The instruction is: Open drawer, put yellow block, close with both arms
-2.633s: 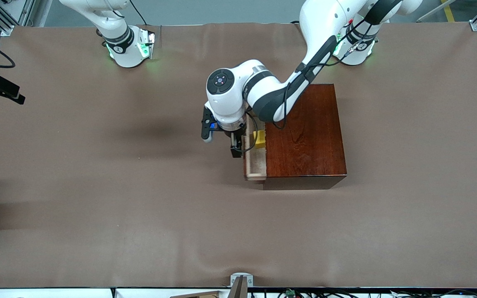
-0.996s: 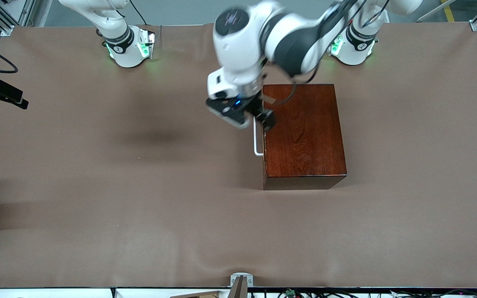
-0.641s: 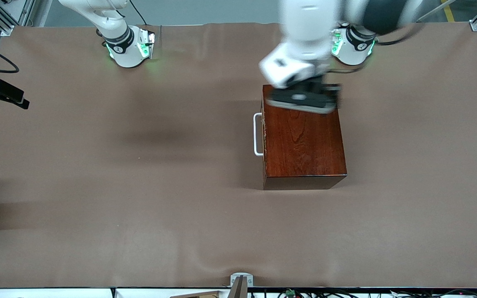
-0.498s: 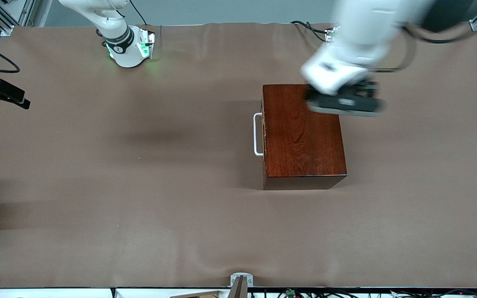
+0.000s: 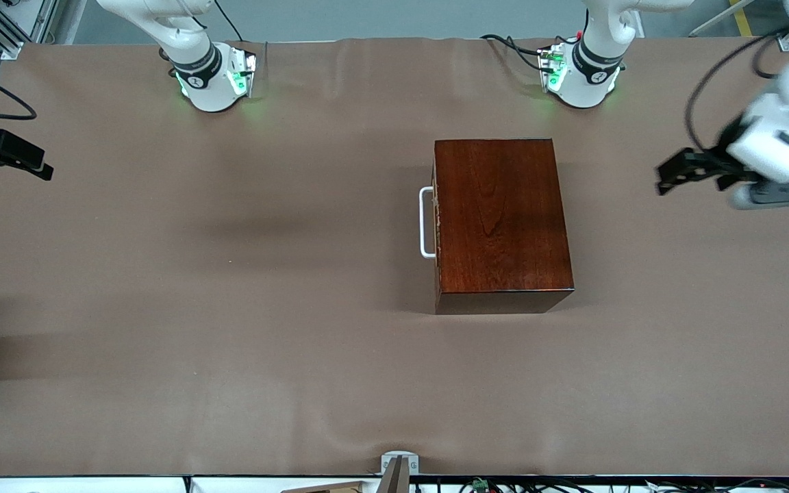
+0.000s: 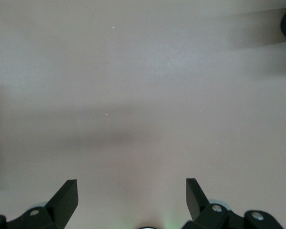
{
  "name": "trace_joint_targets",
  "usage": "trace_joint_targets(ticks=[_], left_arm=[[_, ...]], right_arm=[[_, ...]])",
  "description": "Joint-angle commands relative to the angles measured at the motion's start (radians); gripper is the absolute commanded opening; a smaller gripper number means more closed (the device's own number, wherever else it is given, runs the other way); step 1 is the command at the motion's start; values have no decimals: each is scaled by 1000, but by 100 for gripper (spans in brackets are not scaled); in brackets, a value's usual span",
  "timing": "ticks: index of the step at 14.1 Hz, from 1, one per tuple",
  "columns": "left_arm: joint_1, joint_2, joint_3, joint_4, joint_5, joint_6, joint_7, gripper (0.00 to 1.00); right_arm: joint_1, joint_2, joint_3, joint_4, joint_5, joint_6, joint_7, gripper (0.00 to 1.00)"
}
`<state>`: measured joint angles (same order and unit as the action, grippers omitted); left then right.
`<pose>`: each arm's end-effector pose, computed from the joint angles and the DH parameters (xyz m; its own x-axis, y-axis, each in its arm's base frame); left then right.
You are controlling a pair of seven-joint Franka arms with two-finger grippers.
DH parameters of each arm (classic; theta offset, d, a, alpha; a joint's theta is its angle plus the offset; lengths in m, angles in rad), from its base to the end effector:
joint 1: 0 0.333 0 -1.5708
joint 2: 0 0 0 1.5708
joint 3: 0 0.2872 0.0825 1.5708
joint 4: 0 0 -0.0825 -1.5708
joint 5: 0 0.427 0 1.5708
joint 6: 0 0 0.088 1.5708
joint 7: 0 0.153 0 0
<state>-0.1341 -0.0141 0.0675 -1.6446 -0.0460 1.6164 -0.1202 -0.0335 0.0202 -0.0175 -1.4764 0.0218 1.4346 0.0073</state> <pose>0.5937 -0.0463 0.5241 0.9983 0.0555 -0.0197 0.0564 -0.9974 0.0448 0.5858 -0.0262 0.5743 0.9965 -0.0552 -0.0621 -0.0566 -0.9982 -0.0209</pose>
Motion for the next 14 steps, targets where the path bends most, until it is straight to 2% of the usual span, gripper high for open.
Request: trace_joint_targets(ticks=[1,5,7,14], left_arm=[[-12,-46,12,-58,-15,36,33,100],[-13,-33,9,-44,0,48,42,100],[-57,-26,11,-37,61,80,50,100],[-48,-23,14,-23,49,76,53,100]], right_arm=[[-5,-11,7,5,15,-8,8,100],[-5,-11,7,5,15,-10,8,100],[-5,-11,7,7,15,-8,8,100],[1,-11,7,7,15,-10,8,100]])
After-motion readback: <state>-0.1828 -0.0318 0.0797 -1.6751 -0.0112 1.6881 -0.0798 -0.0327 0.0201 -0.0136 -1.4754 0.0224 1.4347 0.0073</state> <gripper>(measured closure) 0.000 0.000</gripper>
